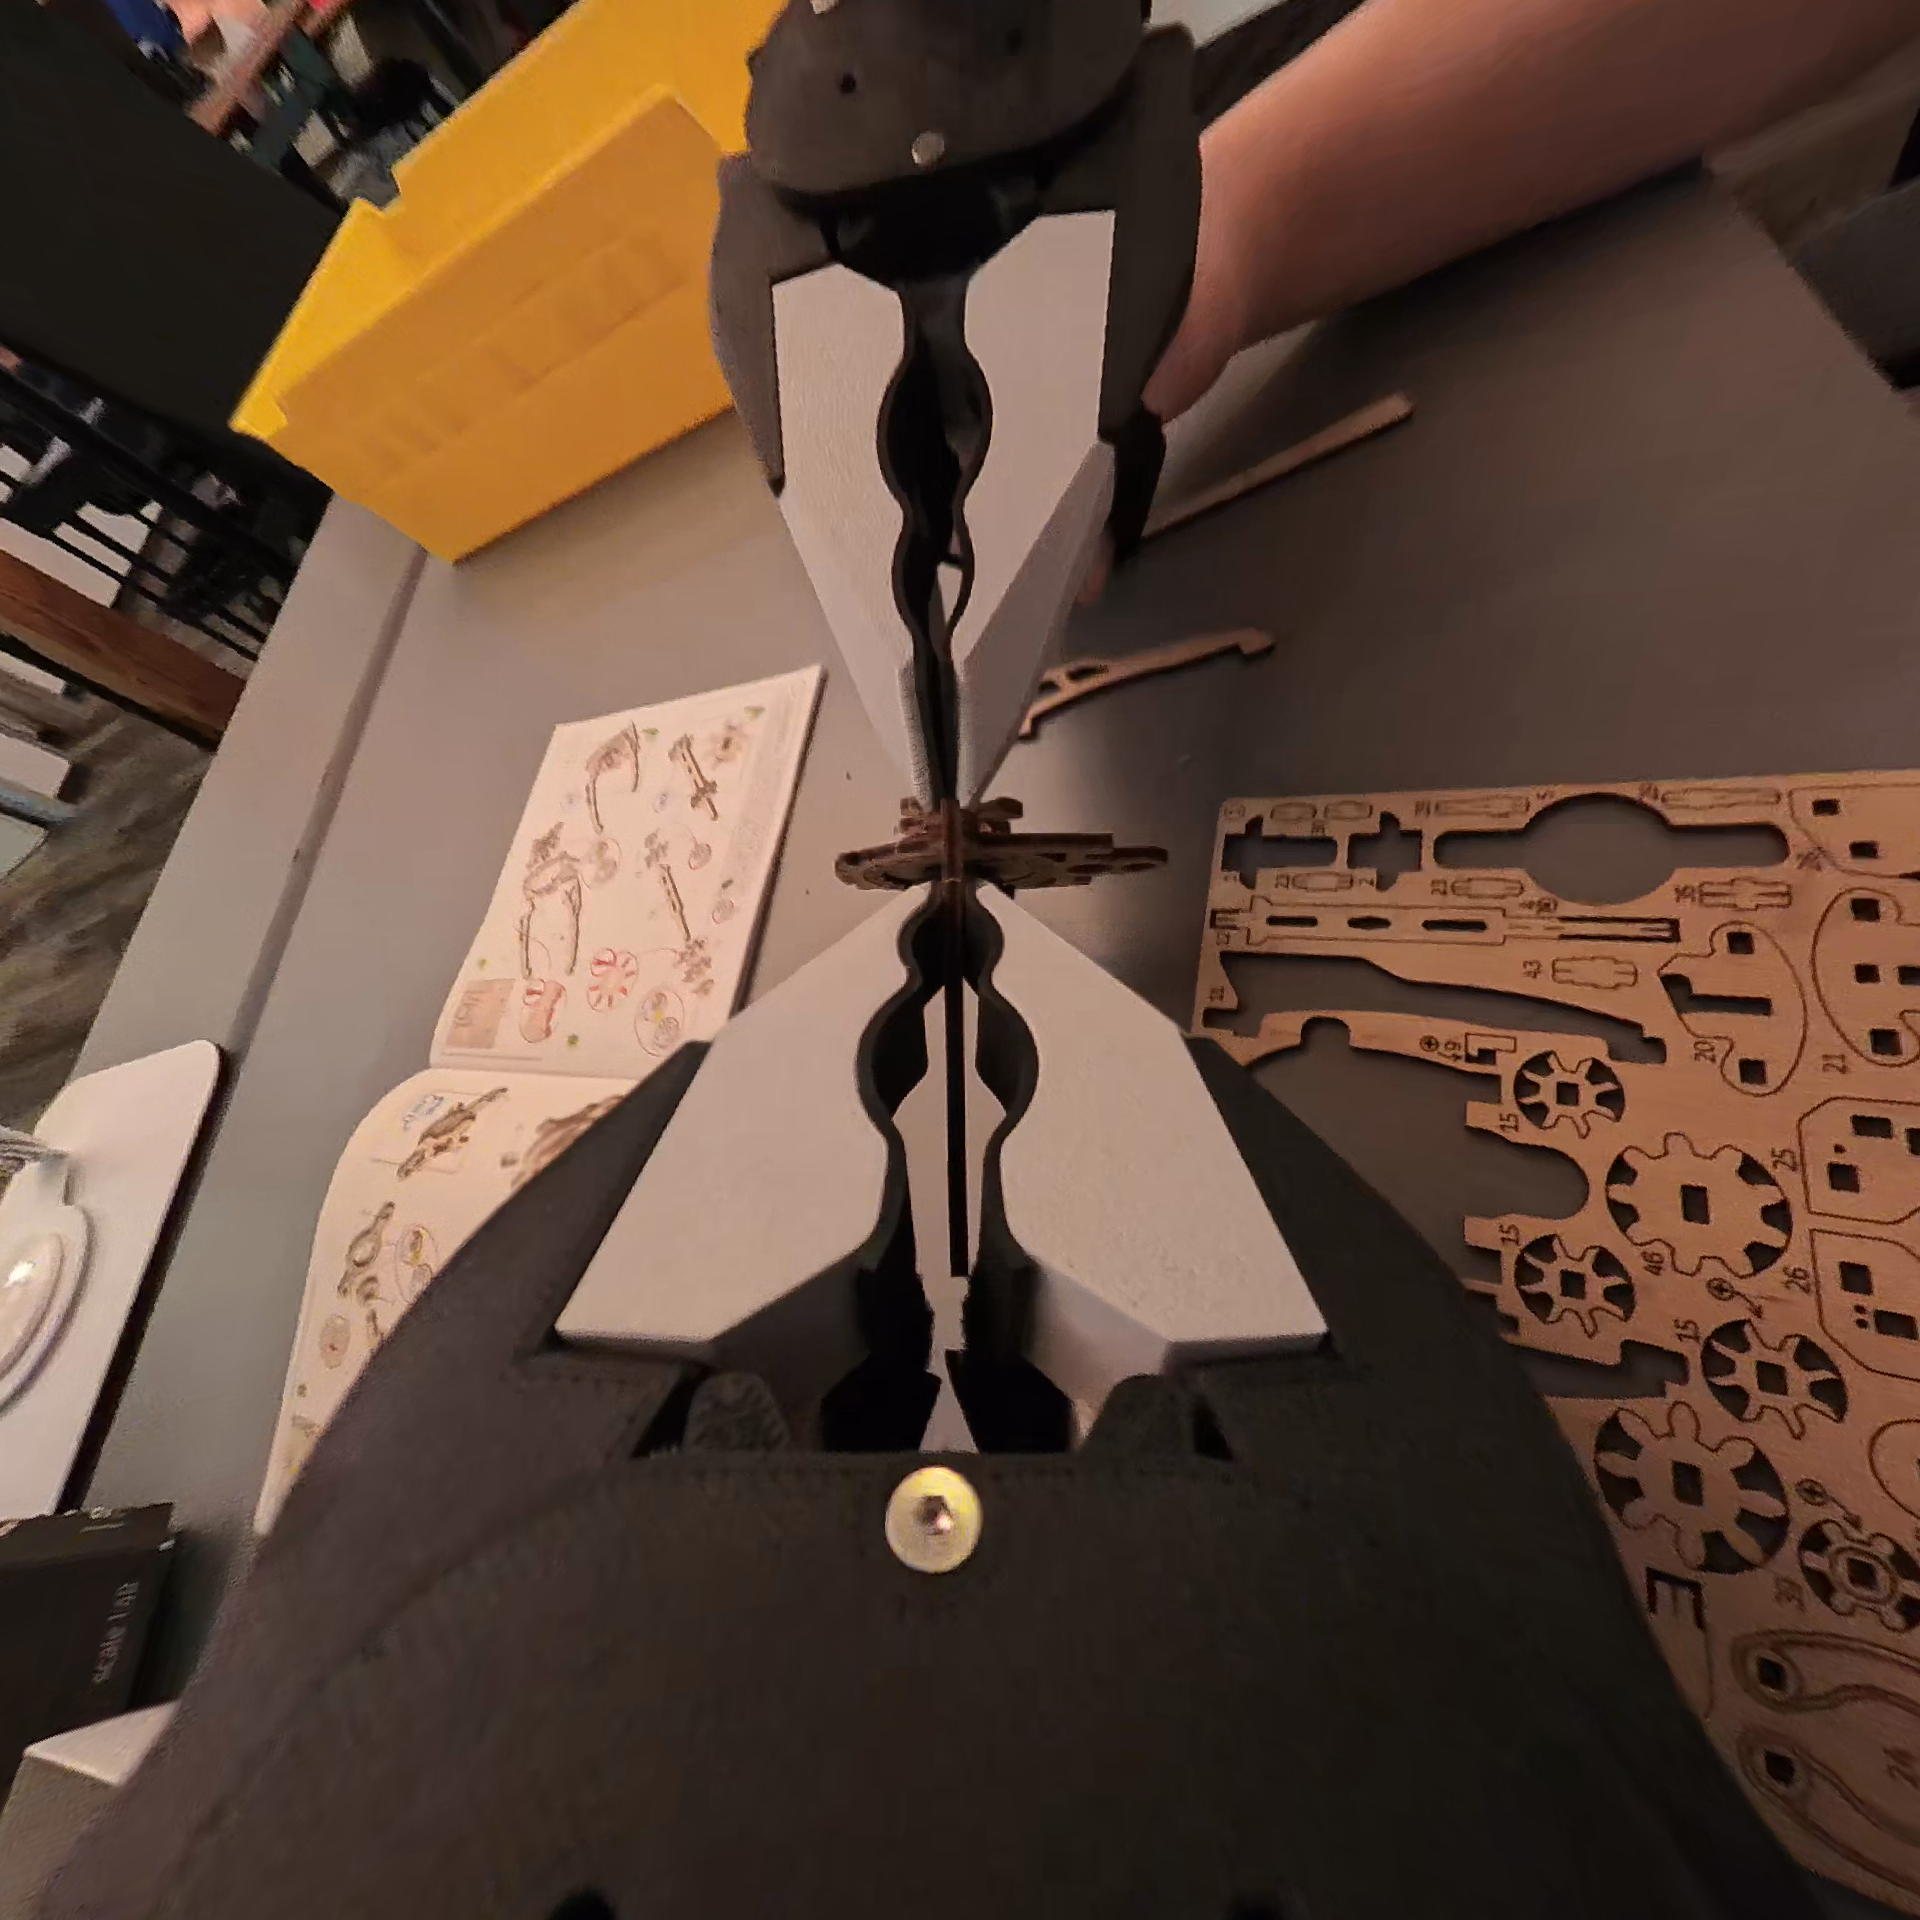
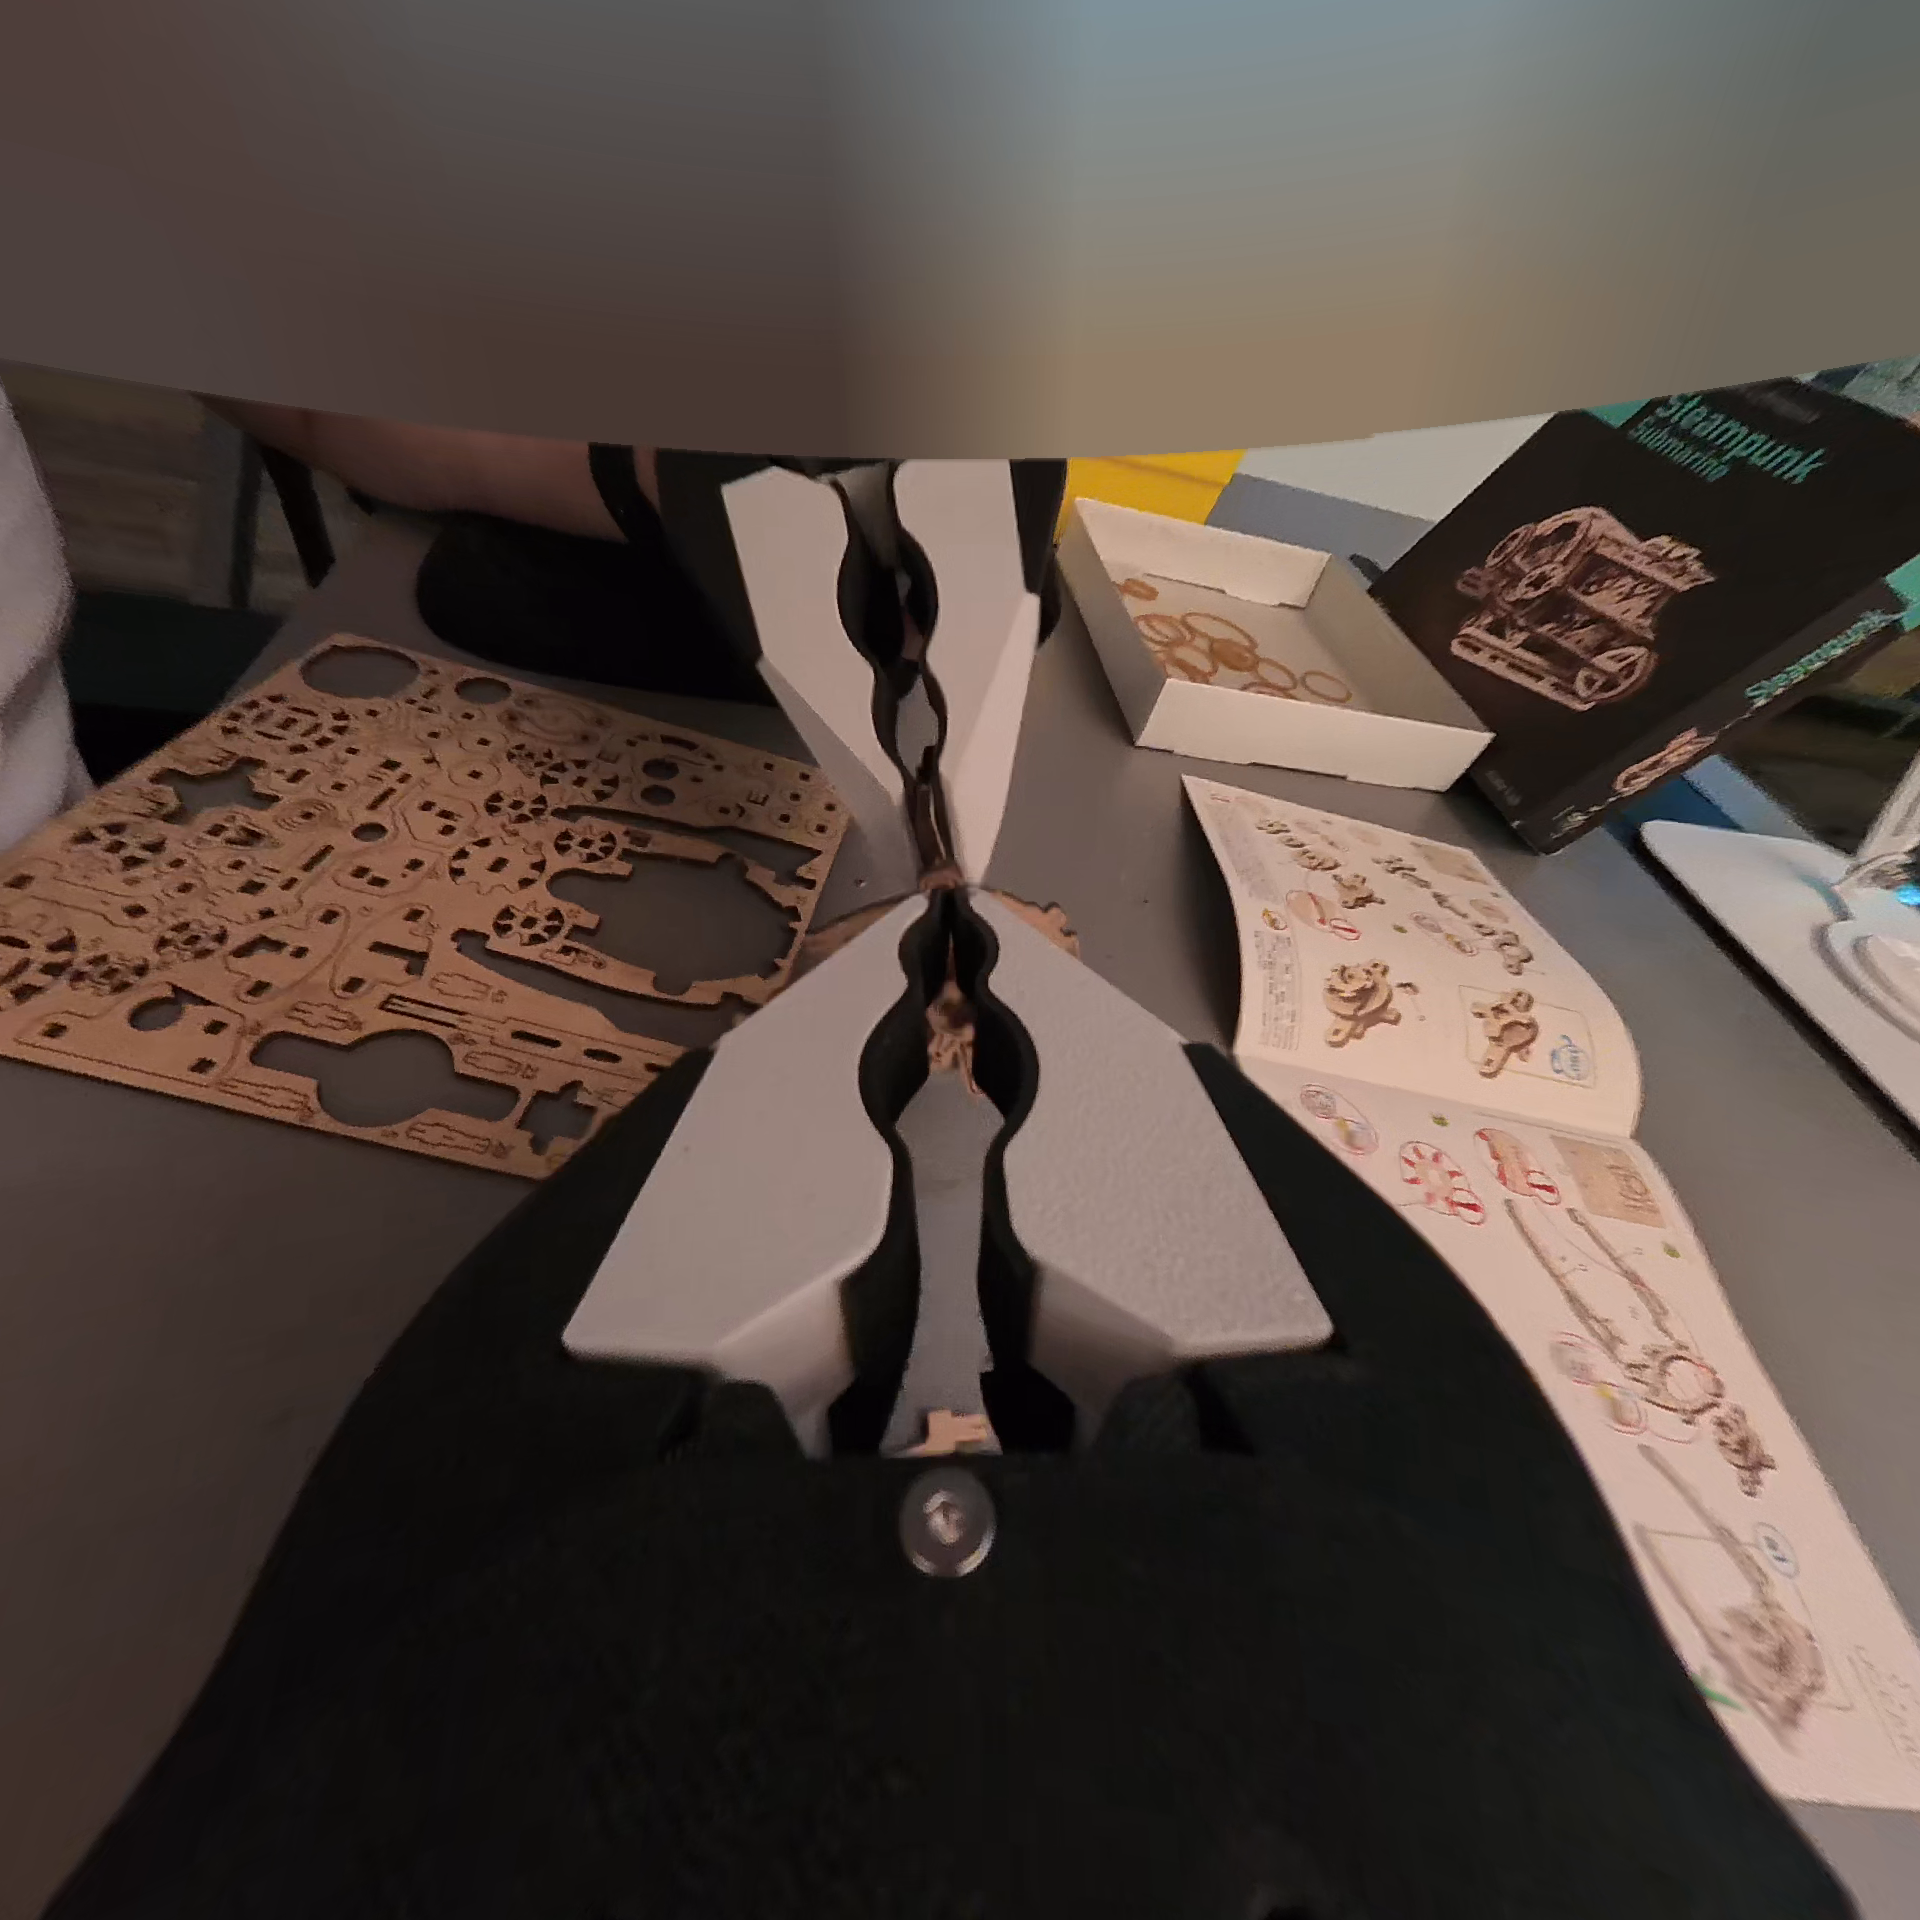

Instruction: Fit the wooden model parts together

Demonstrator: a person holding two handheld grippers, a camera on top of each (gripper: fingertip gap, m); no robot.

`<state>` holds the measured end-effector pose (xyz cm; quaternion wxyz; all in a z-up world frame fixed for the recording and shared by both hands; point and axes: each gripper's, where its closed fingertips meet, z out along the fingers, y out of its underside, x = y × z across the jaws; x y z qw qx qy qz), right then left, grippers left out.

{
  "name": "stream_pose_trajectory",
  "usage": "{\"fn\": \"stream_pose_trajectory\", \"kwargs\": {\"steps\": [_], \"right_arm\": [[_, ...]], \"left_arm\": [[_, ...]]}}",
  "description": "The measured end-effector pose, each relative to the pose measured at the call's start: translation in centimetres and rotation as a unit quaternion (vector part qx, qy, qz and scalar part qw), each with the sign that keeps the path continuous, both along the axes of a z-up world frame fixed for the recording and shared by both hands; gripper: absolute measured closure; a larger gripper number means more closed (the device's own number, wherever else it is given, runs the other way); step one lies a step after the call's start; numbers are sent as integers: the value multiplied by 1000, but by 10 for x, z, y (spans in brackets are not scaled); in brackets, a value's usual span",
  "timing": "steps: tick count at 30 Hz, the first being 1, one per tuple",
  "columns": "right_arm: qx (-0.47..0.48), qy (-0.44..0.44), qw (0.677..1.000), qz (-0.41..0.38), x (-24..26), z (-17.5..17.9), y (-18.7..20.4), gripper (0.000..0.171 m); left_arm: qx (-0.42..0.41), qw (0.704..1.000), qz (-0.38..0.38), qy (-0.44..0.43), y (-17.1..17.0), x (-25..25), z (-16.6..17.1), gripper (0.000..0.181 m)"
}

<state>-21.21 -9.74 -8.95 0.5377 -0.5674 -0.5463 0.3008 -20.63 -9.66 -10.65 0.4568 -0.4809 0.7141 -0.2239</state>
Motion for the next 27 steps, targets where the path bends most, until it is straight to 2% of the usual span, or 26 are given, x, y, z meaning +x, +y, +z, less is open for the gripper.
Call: {"fn": "stream_pose_trajectory", "kwargs": {"steps": [5, 14, 27], "right_arm": [[14, 12, 1000, 7, 0, 5, -4, 170], [11, 33, 999, 11, 0, 11, -5, 168], [-26, 25, 999, 33, -2, 4, -11, 168]], "left_arm": [[19, 1000, -7, -22, -1, 0, 7, 181], [-38, 998, -16, -49, -5, 1, 13, 181], [-62, 997, -24, -26, -11, 2, 7, 181]]}}
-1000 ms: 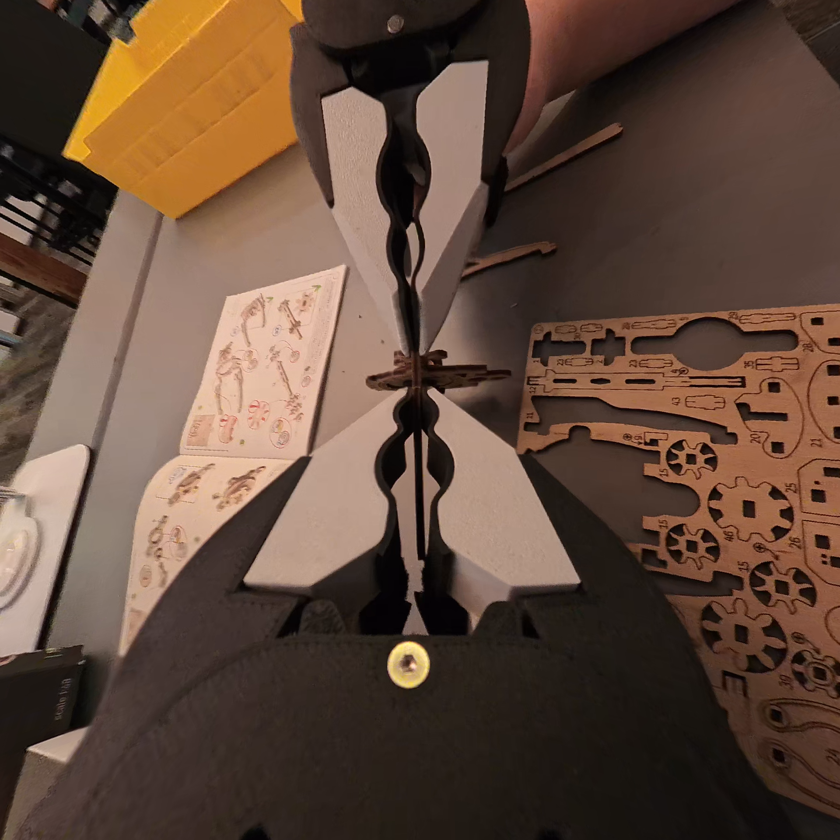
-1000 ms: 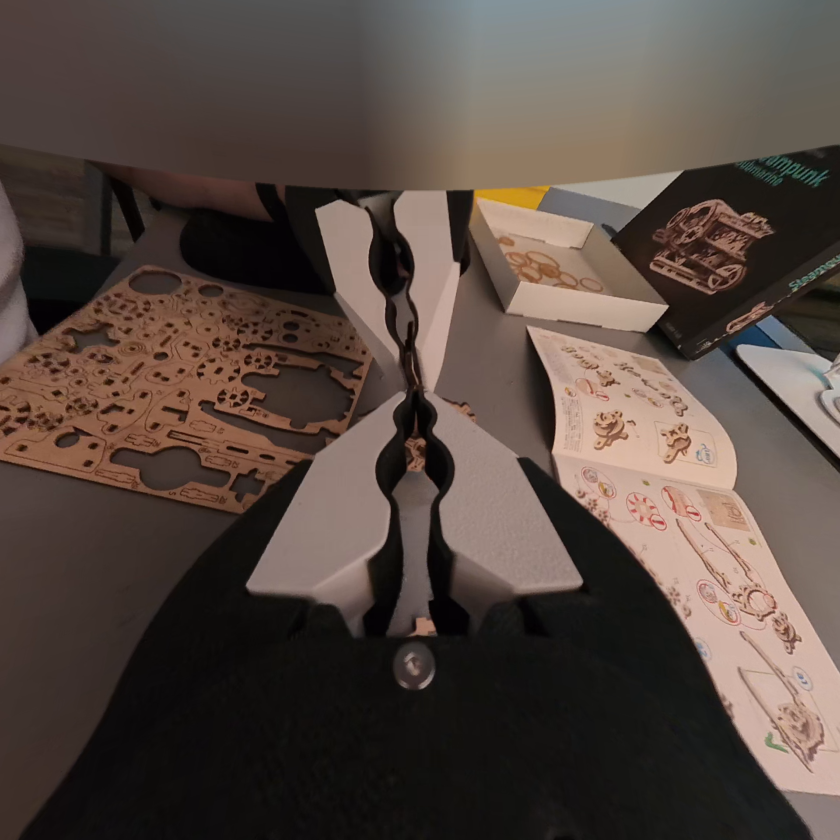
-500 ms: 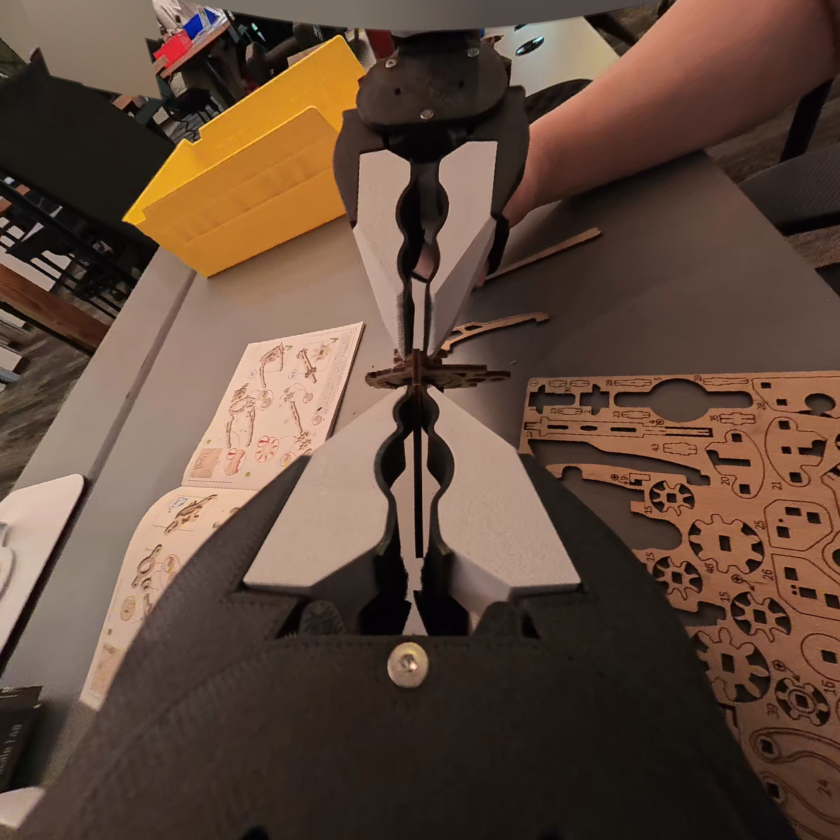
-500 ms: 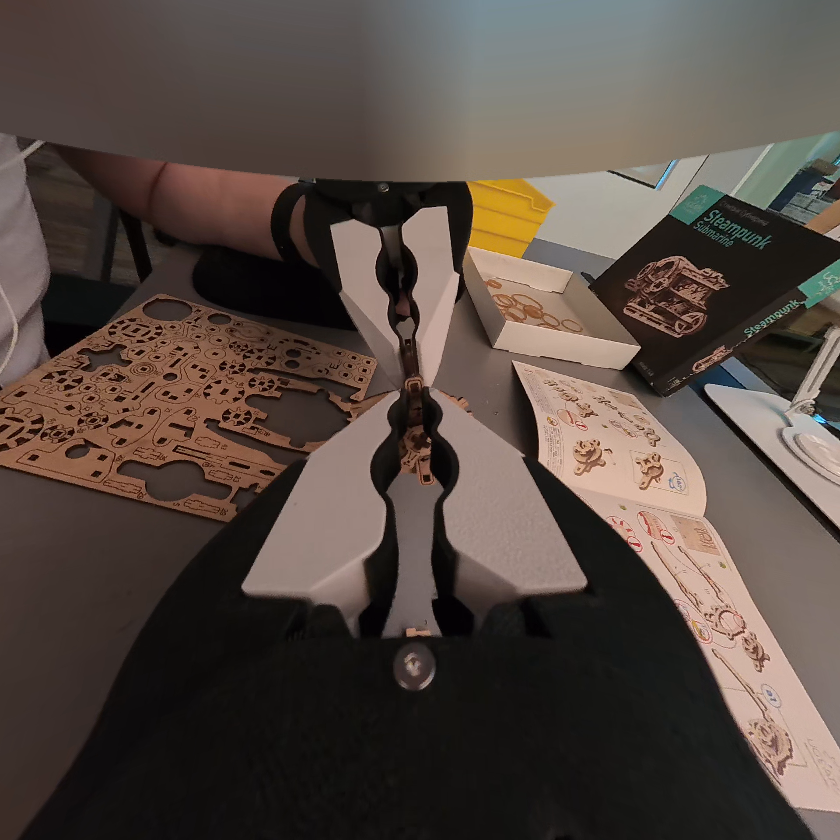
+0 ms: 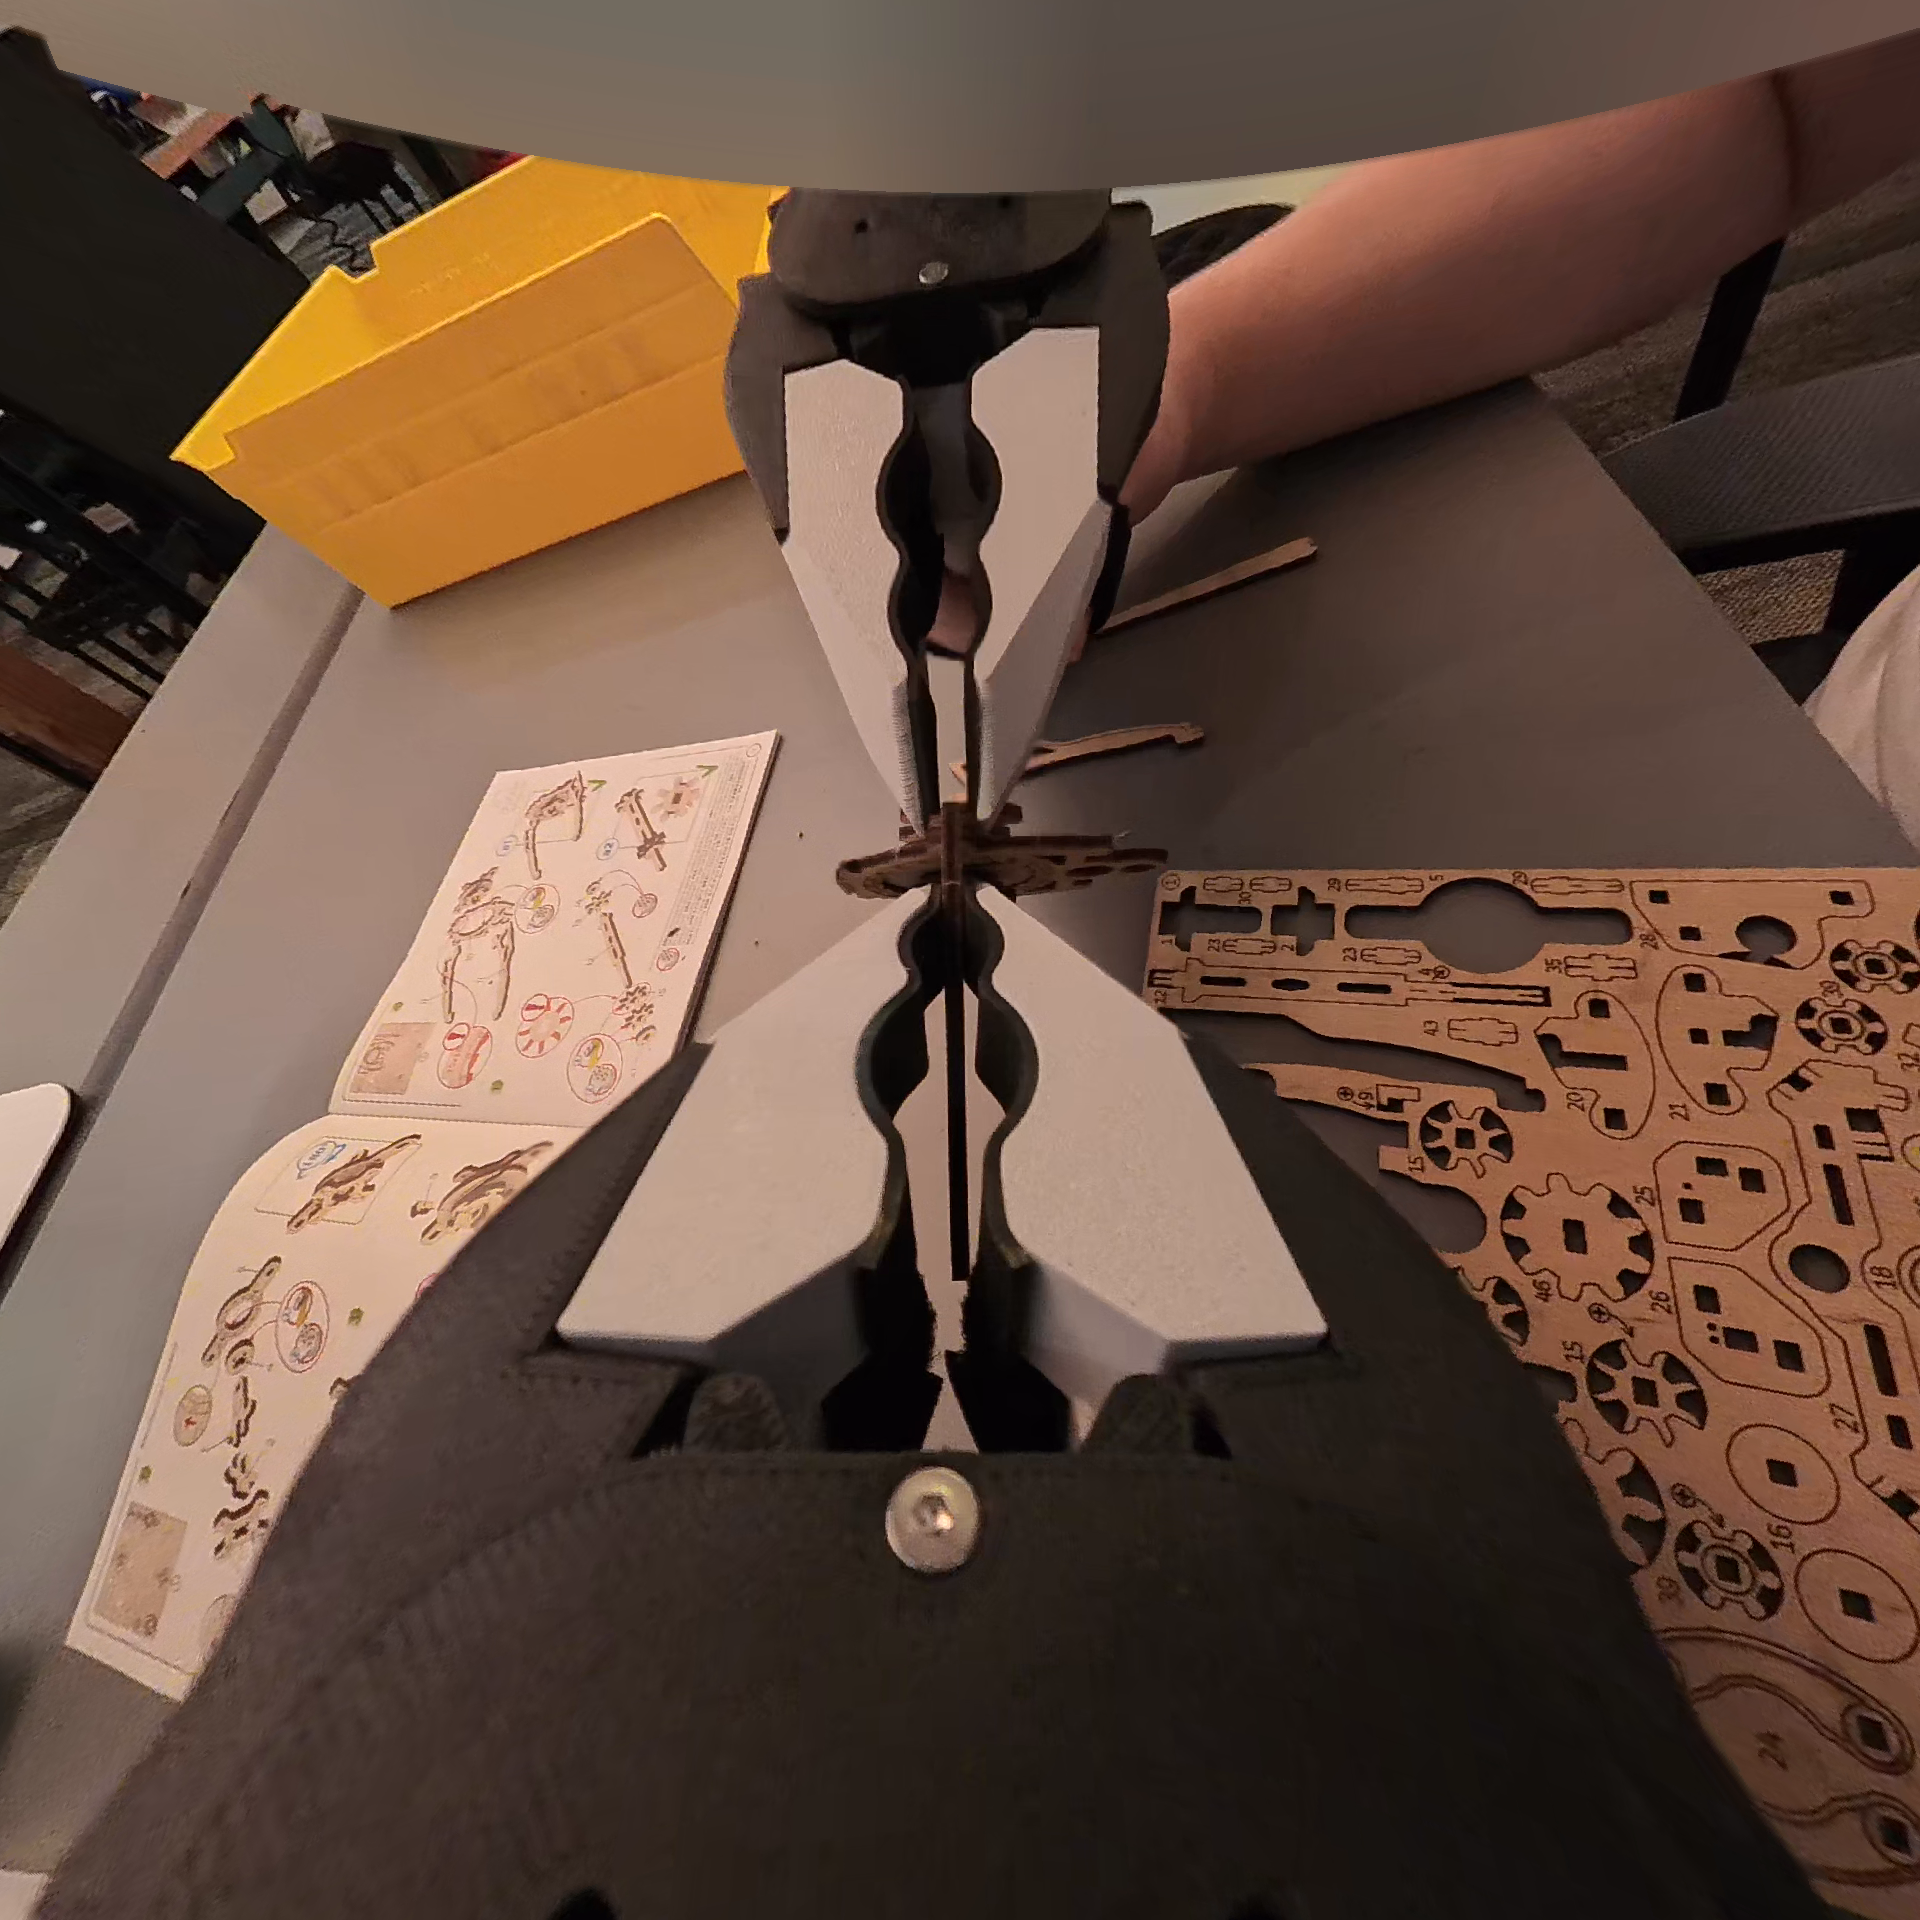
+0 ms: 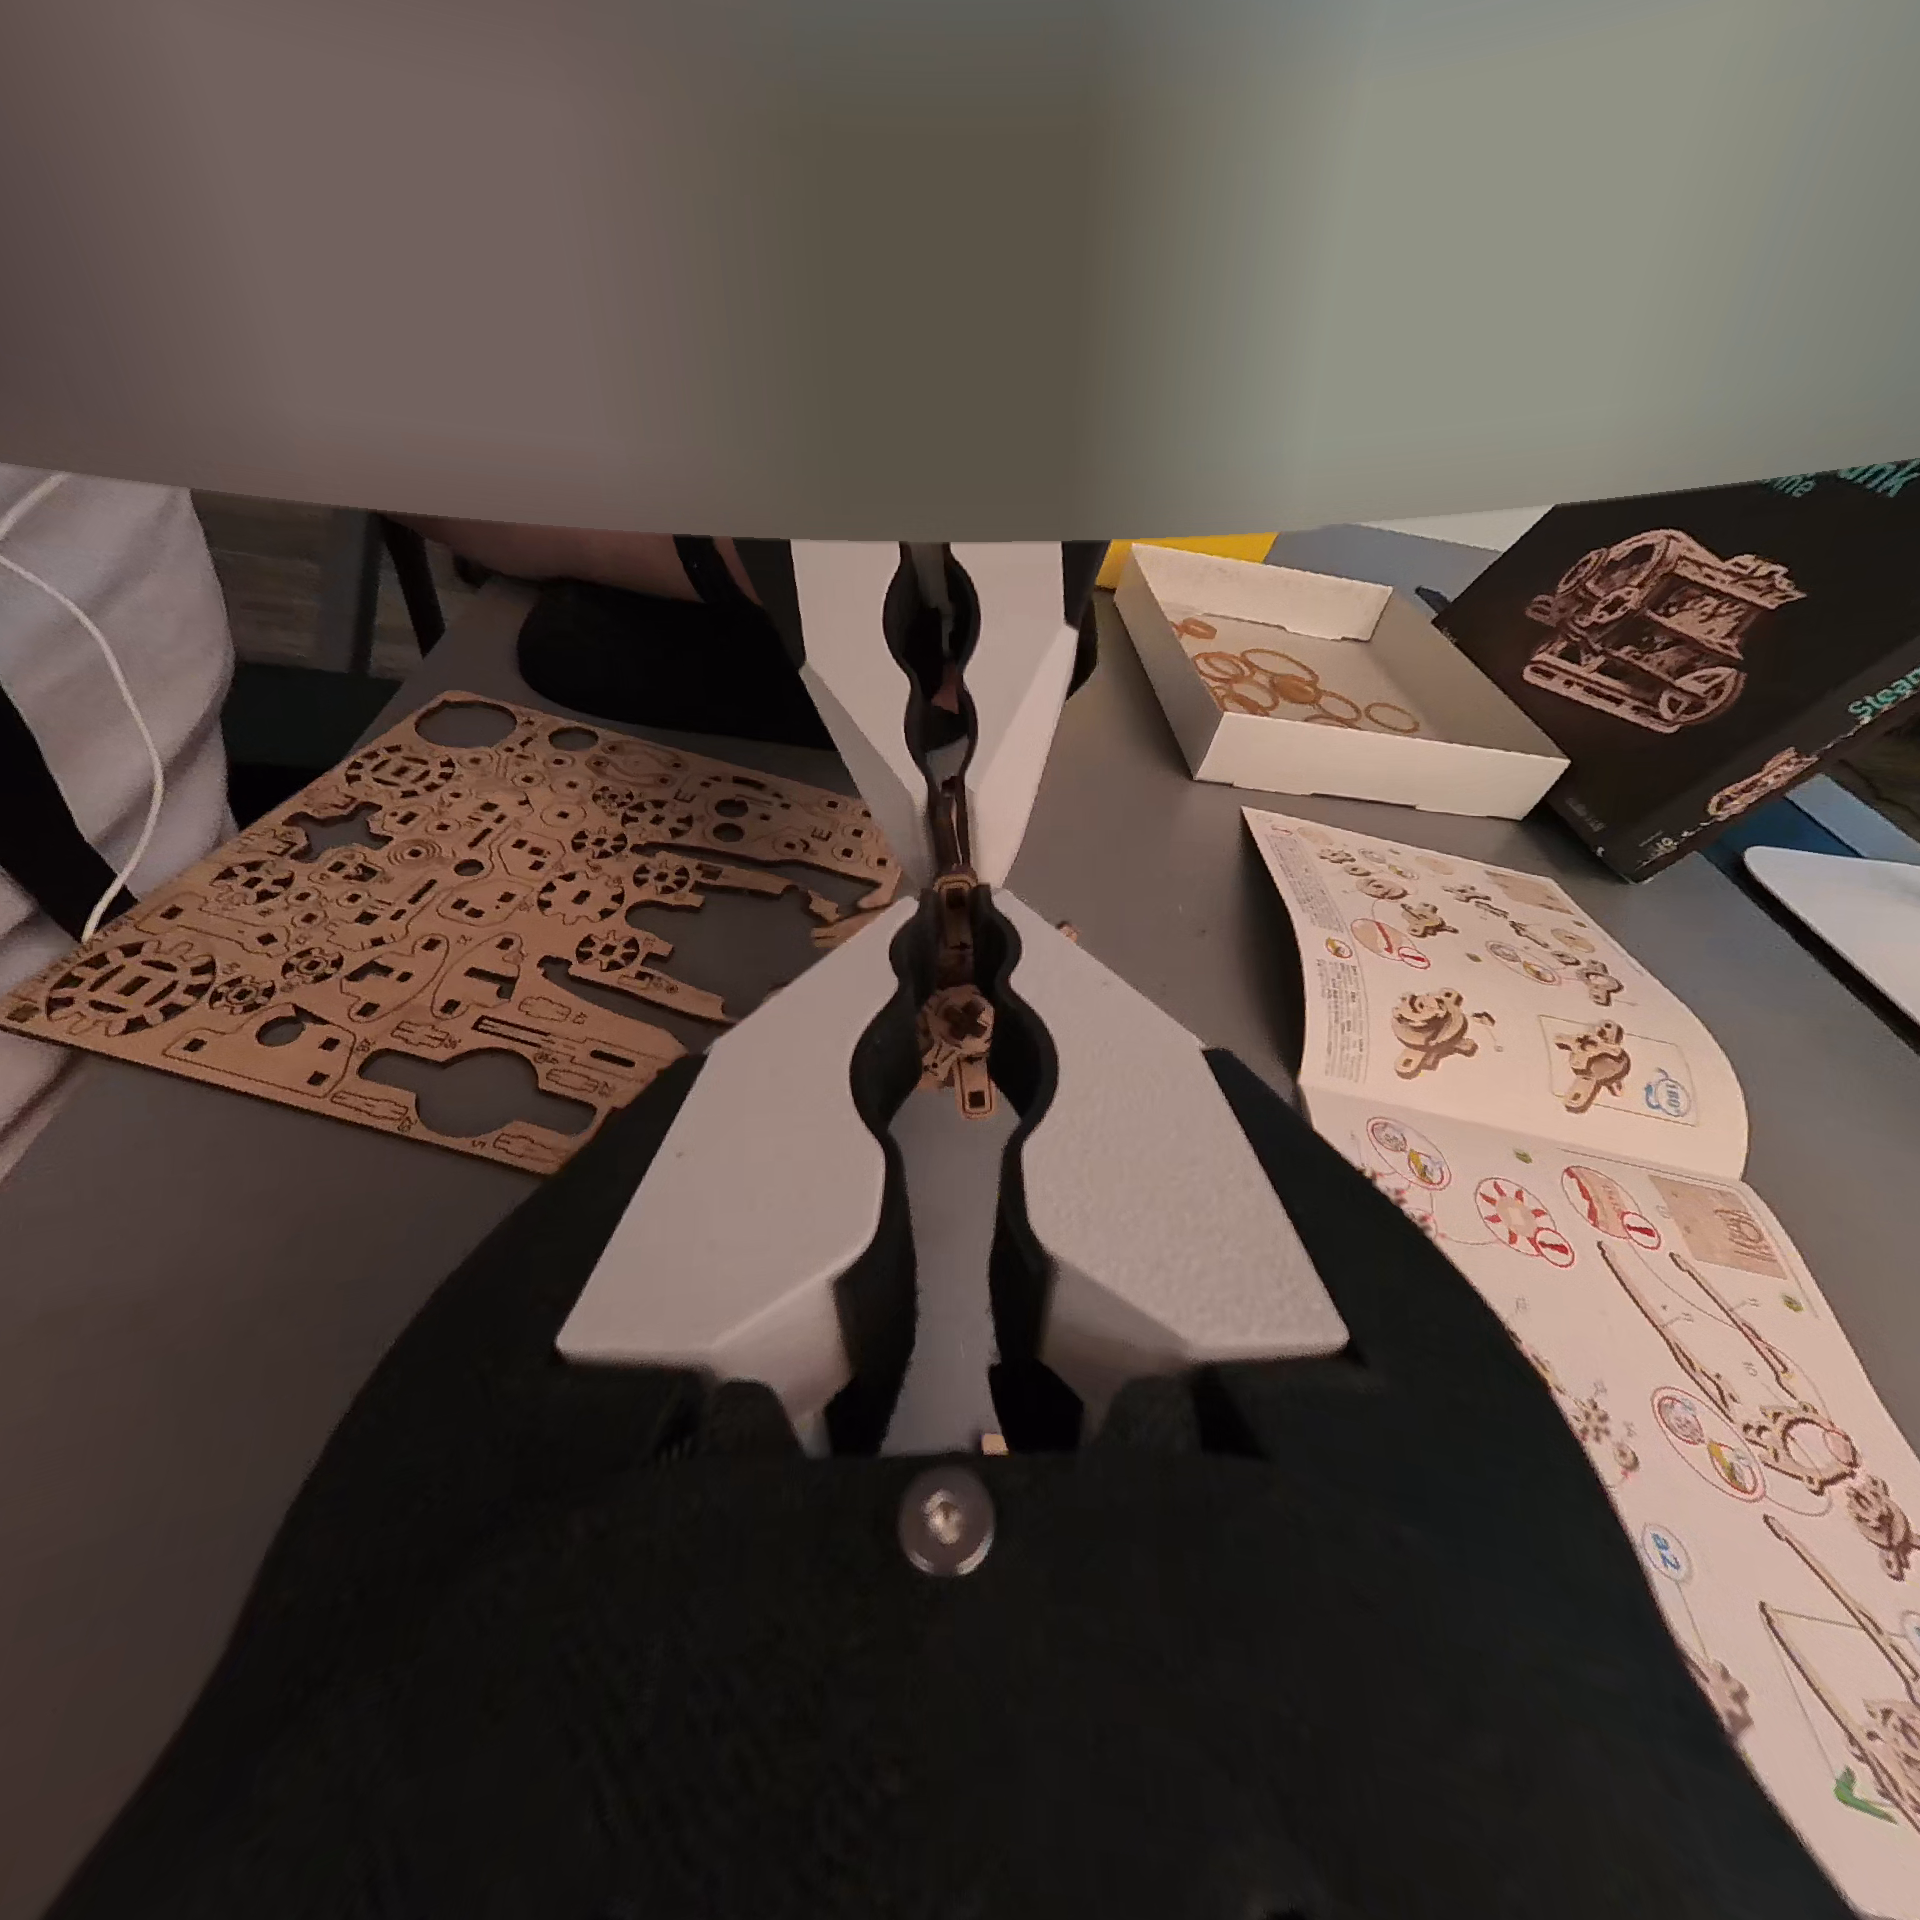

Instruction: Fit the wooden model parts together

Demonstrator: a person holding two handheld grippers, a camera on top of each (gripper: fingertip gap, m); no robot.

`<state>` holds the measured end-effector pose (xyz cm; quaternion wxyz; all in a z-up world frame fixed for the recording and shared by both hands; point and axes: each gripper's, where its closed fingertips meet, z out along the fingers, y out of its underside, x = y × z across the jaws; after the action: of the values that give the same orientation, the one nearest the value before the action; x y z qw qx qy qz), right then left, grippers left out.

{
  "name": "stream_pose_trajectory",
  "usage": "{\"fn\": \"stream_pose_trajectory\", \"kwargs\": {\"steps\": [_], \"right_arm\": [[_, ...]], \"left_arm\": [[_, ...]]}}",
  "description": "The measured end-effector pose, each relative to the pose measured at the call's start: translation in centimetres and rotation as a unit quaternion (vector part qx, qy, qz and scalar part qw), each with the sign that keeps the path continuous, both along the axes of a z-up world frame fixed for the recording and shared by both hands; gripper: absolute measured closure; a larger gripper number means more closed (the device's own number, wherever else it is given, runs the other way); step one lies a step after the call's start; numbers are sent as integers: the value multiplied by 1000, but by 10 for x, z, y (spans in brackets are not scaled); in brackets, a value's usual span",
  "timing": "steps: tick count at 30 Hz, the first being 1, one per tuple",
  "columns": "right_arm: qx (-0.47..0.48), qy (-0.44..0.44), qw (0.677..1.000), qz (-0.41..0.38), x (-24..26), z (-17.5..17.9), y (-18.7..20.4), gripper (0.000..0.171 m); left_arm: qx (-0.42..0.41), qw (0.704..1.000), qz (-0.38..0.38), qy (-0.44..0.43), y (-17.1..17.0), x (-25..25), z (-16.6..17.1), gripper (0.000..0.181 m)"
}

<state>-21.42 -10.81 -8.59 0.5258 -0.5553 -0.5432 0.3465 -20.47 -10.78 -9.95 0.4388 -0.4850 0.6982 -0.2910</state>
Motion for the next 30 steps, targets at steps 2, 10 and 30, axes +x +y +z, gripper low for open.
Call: {"fn": "stream_pose_trajectory", "kwargs": {"steps": [2, 10, 30], "right_arm": [[-2, -3, 1000, -2, 0, -2, 1, 168], [38, 2, 999, -7, 5, 8, 3, 171], [67, -13, 997, -23, 3, 2, 5, 171]], "left_arm": [[17, 1000, 2, 9, 1, 0, -3, 181], [143, 989, 24, -5, 7, 1, 8, 181], [193, 980, 31, 26, 8, 0, 0, 181]]}}
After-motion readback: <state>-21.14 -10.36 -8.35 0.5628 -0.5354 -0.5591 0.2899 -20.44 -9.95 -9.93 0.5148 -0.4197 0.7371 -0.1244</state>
